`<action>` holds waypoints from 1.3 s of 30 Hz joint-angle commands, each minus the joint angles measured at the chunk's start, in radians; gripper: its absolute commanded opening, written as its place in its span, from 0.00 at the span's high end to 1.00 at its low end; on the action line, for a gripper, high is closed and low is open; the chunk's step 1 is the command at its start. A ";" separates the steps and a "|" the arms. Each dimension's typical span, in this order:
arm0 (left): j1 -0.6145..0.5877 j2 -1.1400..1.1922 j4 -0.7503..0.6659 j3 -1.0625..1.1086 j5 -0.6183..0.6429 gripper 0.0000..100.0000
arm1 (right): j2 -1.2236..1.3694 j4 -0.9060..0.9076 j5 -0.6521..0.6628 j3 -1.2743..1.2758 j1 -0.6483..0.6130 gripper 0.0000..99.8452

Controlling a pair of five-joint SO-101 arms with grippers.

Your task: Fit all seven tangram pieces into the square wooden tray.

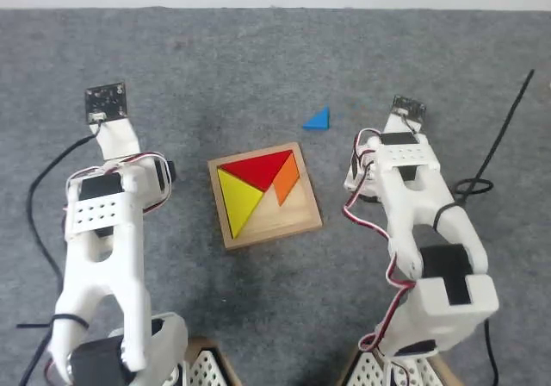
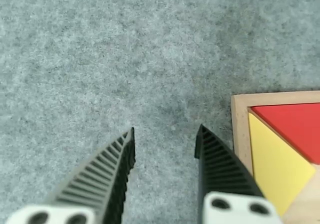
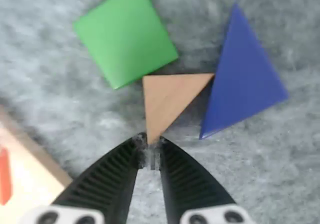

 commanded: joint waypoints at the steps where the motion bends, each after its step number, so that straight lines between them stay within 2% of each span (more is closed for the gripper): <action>1: 0.005 -0.009 -0.006 -0.005 0.005 0.80 | -0.097 0.002 0.031 -0.041 0.004 0.99; 5: 0.005 -0.009 -0.006 -0.005 0.005 0.80 | -0.127 -0.015 0.034 -0.048 0.007 0.99; 13: 0.005 -0.009 -0.006 -0.005 0.005 0.80 | -0.122 -0.090 0.049 -0.044 0.145 0.97; 16: 0.005 -0.009 -0.008 -0.005 0.005 0.80 | -0.122 -0.087 0.129 -0.032 0.130 0.91; 22: 0.005 -0.009 -0.005 -0.005 0.005 0.80 | -0.122 -0.099 0.133 -0.028 0.116 0.89; 30: 0.005 -0.009 -0.005 -0.005 0.005 0.80 | -0.125 -0.216 0.135 -0.028 0.236 0.90; 35: 0.005 -0.009 -0.005 -0.005 0.003 0.80 | -0.147 -0.153 0.137 -0.051 0.246 0.89; 38: 0.005 -0.009 -0.006 -0.005 0.003 0.80 | -0.196 -0.062 0.153 -0.080 0.196 0.89; 39: 0.005 -0.009 -0.006 -0.005 0.003 0.80 | -0.217 -0.022 0.198 -0.084 0.171 0.89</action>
